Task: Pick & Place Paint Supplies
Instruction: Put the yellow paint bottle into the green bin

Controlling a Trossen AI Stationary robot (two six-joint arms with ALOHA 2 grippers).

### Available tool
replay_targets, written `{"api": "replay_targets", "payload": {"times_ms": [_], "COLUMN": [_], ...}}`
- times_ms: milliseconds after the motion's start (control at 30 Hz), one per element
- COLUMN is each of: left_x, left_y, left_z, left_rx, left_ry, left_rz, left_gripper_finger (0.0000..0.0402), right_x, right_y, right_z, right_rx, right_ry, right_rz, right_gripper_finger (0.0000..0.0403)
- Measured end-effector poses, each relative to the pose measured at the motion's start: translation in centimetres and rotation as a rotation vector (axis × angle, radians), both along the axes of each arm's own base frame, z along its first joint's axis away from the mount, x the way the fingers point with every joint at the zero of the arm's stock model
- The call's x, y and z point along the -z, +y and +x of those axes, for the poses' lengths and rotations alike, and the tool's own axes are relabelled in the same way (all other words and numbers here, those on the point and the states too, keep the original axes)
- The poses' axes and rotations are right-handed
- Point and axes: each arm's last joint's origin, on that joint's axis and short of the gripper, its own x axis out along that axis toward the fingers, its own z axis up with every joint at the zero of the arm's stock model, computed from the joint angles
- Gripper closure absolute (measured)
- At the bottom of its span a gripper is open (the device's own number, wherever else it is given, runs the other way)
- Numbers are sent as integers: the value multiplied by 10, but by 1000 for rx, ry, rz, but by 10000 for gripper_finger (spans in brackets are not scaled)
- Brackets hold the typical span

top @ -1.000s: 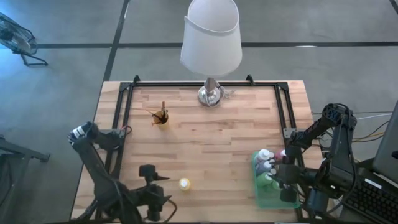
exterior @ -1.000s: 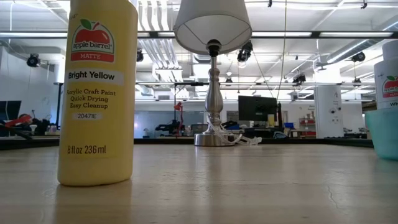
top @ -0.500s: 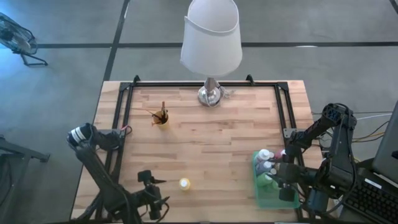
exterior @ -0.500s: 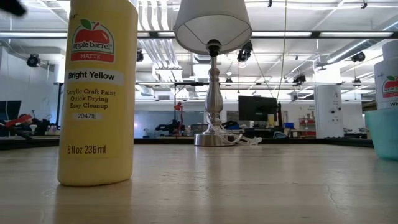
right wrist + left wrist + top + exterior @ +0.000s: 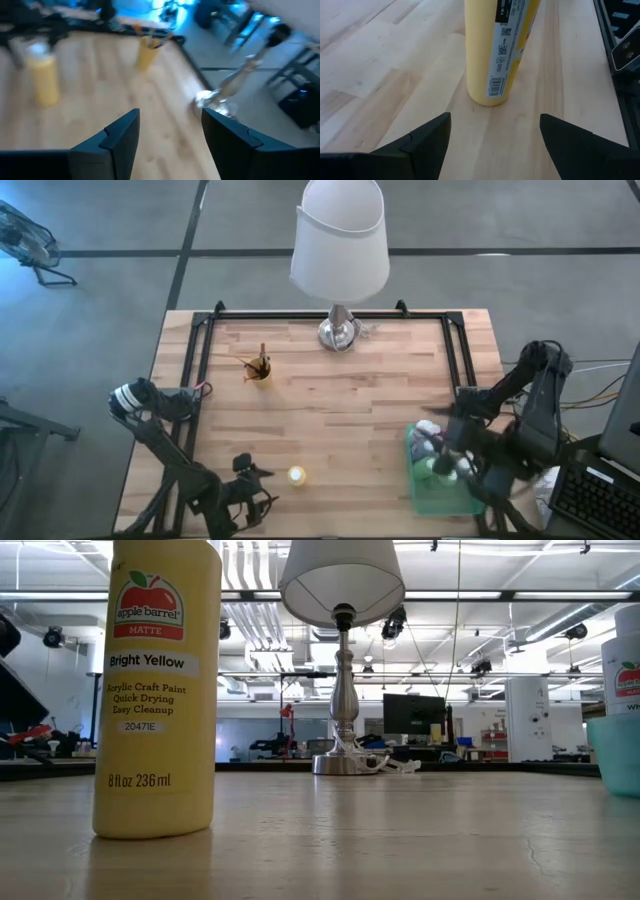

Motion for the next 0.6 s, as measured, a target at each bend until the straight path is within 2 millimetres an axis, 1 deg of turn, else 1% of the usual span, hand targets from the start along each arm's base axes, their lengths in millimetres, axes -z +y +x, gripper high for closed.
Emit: {"api": "replay_targets", "payload": {"times_ms": [233, 367, 433, 500, 600], "left_x": [3, 4, 4, 4, 4], "left_y": [1, 2, 3, 4, 6], "left_z": [1, 4, 5, 7, 9], "left_rx": [33, 32, 29, 23, 20], "left_ry": [-9, -14, -15, -14, -12], "left_rz": [94, 108, 109, 109, 118], "left_gripper_finger": [92, 92, 92, 92, 92], "right_x": [-19, -22, -22, -20, -12], "right_y": [-50, -72, -81, -86, -91], "right_z": [11, 15, 18, 26, 42], "right_rx": [122, 164, 151, 110, -26], "right_ry": [5, 17, 27, 27, 51], "right_rz": [-29, -31, -1, 37, 83], "right_gripper_finger": [216, 228, 236, 245, 256]}}
